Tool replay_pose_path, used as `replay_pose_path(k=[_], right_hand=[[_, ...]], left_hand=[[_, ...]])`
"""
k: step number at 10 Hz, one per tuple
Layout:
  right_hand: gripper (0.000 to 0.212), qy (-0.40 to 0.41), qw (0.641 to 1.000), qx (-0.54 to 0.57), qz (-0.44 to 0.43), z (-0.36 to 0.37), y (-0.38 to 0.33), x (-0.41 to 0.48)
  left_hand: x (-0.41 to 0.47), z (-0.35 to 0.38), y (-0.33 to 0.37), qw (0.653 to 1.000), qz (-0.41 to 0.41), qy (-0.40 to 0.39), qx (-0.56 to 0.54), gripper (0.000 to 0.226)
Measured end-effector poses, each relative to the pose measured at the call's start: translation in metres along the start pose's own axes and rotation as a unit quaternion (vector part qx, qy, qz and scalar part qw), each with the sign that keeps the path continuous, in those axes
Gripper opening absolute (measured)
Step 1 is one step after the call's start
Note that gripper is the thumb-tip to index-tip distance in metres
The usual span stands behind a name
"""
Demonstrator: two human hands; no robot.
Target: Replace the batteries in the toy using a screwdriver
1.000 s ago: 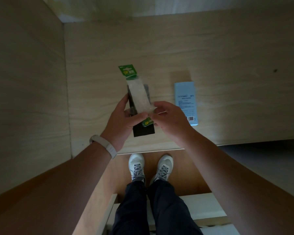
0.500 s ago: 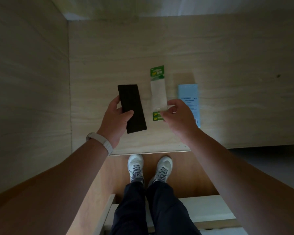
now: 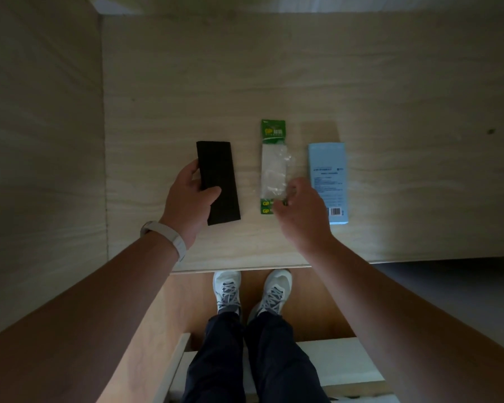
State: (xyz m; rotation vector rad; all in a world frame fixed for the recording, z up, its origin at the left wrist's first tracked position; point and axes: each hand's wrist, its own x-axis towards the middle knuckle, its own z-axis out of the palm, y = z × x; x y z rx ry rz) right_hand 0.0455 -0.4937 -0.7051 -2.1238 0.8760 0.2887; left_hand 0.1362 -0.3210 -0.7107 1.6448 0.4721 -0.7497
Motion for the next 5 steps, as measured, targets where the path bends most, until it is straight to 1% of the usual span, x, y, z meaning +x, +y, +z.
replay_pose_path(k=[1, 2, 3, 4, 5], right_hand=[[0.02, 0.001, 1.0, -0.013, -0.005, -0.001, 0.0, -0.001], [0.018, 0.0, 1.0, -0.021, -0.009, -0.003, 0.0, -0.002], [0.012, -0.008, 1.0, -0.006, 0.009, -0.009, -0.002, -0.007], [0.024, -0.011, 1.0, -0.01, 0.013, -0.019, -0.003, -0.016], [0.033, 0.014, 0.999, -0.028, 0.013, -0.034, -0.004, -0.024]], left_hand=[[0.0, 0.002, -0.003, 0.995, 0.046, 0.039, 0.085, 0.053], [-0.002, 0.005, -0.002, 0.969, 0.105, 0.069, 0.211, 0.049], [-0.001, 0.006, -0.002, 0.936, 0.143, 0.087, 0.308, 0.041], [0.0, 0.006, 0.004, 0.915, 0.13, 0.093, 0.372, 0.04], [-0.008, 0.005, 0.009, 0.904, 0.098, 0.094, 0.406, 0.049]])
